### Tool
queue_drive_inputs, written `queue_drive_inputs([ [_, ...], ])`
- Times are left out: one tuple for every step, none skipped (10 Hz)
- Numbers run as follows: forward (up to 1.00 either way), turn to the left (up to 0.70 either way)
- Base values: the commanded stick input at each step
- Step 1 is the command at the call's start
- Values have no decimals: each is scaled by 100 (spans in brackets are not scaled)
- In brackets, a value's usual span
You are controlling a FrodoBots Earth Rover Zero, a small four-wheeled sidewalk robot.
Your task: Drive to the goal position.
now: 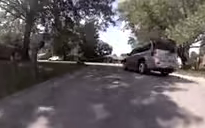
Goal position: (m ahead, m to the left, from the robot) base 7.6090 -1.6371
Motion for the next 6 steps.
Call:
queue_drive_inputs([
  [100,0],
  [100,0],
  [100,0],
  [100,0],
  [100,0],
  [100,0],
])
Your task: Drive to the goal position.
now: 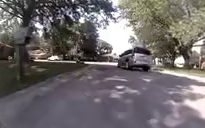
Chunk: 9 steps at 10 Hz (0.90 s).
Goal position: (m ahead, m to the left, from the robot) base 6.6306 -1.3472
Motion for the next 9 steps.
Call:
queue_drive_inputs([
  [100,0],
  [100,0],
  [100,0],
  [100,0],
  [100,0],
  [100,0],
  [100,0],
  [100,0],
  [100,0],
])
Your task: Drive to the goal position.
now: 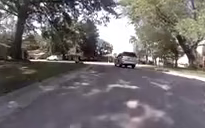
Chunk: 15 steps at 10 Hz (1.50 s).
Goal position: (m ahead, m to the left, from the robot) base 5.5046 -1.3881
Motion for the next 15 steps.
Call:
queue_drive_inputs([
  [100,0],
  [100,0],
  [100,0],
  [100,0],
  [100,0],
  [100,0],
  [100,0],
  [100,0],
  [100,0],
  [100,0],
  [100,0],
  [100,0],
  [100,0],
  [100,0],
  [100,0],
])
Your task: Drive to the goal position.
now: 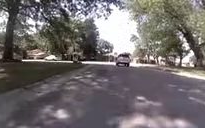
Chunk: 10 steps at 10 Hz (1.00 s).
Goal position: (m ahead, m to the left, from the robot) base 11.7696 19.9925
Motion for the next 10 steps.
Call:
queue_drive_inputs([
  [100,0],
  [100,0],
  [100,0],
  [100,0],
  [100,0],
  [100,0],
  [100,0],
  [100,0],
  [100,0],
  [100,0],
])
